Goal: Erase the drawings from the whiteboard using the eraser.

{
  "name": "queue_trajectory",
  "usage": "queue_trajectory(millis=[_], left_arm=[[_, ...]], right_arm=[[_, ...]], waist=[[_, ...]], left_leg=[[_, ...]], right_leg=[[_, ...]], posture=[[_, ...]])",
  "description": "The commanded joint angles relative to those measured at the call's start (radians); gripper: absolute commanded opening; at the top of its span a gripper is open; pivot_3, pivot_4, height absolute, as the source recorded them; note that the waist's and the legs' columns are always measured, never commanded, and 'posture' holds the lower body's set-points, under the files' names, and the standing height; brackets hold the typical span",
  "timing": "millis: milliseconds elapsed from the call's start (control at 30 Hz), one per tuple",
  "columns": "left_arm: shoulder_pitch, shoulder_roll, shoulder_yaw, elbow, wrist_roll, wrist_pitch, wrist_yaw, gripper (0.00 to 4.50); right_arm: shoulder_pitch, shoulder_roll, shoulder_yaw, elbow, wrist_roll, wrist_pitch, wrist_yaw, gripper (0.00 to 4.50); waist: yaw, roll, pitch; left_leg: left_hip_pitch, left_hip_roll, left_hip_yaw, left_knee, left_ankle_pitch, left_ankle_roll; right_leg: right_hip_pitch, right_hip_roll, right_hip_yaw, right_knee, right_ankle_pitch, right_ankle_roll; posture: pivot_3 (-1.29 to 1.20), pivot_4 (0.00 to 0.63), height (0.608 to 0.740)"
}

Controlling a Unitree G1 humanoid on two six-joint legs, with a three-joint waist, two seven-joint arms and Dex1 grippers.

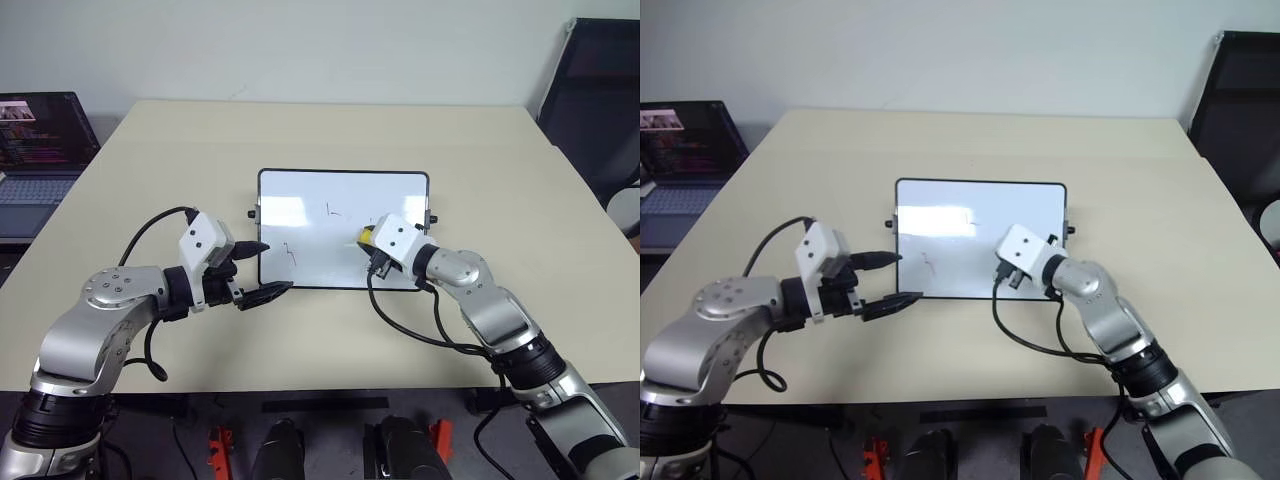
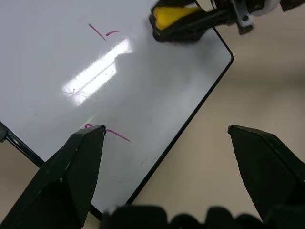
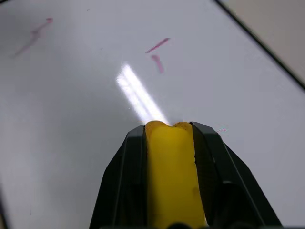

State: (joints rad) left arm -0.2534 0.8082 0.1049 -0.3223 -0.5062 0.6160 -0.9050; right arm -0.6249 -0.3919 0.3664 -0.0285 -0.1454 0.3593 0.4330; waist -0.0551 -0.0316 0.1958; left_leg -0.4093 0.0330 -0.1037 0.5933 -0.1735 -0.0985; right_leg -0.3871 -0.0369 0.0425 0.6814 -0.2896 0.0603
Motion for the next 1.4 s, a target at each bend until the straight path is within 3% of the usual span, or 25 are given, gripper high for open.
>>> queue_trajectory(millis=[33,333,600,967,1167,1400], left_arm=[[-0.001,0.01,0.023,-0.022,-0.001,-0.013,0.001,4.5],[-0.006,0.005,0.022,-0.02,-0.004,-0.013,0.002,4.5],[-0.007,0.002,0.021,-0.022,-0.006,-0.012,0.005,4.5],[-0.003,0.003,0.025,-0.022,-0.005,-0.01,0.01,4.5],[0.001,0.008,0.032,-0.024,-0.006,-0.009,0.014,4.5],[0.005,0.029,0.094,-0.009,0.023,-0.015,0.068,4.5]], right_arm=[[0.0,0.007,-0.019,0.007,-0.026,-0.001,-0.002,0.99],[0.081,-0.079,0.02,-0.097,0.001,0.199,0.211,0.99],[0.002,-0.023,-0.064,-0.023,-0.071,0.093,0.016,0.99],[0.094,-0.132,0.061,-0.111,-0.075,0.164,0.252,0.99],[0.064,-0.092,0.012,-0.114,-0.08,0.135,0.2,0.99],[0.075,-0.027,-0.09,-0.291,0.091,0.206,0.262,0.99]], waist=[[0.002,0.0,0.0],[0.002,-0.001,0.0],[0.001,-0.001,0.0],[0.005,-0.001,0.0],[0.003,-0.001,-0.001],[-0.001,-0.001,0.0]], left_leg=[[0.0,0.0,0.0,0.0,0.0,0.0],[0.0,0.0,0.0,0.0,0.0,0.0],[0.002,0.0,0.001,0.0,0.003,0.004],[0.001,0.0,0.001,-0.001,0.005,0.005],[0.002,0.0,0.001,0.0,0.005,0.005],[-0.001,0.0,0.001,-0.001,0.005,0.005]], right_leg=[[0.0,0.0,0.0,0.0,0.0,0.0],[0.001,0.0,0.0,0.0,0.0,0.0],[0.001,0.0,0.001,0.0,0.001,-0.006],[0.001,0.0,0.001,-0.002,0.003,-0.007],[0.001,0.0,0.001,-0.002,0.003,-0.007],[-0.002,0.0,0.001,-0.001,0.003,-0.007]], posture=[[0.0,0.15,0.74],[0.0,0.15,0.74],[0.0,0.15,0.74],[0.0,0.15,0.74],[0.0,0.15,0.74],[0.0,0.15,0.74]])
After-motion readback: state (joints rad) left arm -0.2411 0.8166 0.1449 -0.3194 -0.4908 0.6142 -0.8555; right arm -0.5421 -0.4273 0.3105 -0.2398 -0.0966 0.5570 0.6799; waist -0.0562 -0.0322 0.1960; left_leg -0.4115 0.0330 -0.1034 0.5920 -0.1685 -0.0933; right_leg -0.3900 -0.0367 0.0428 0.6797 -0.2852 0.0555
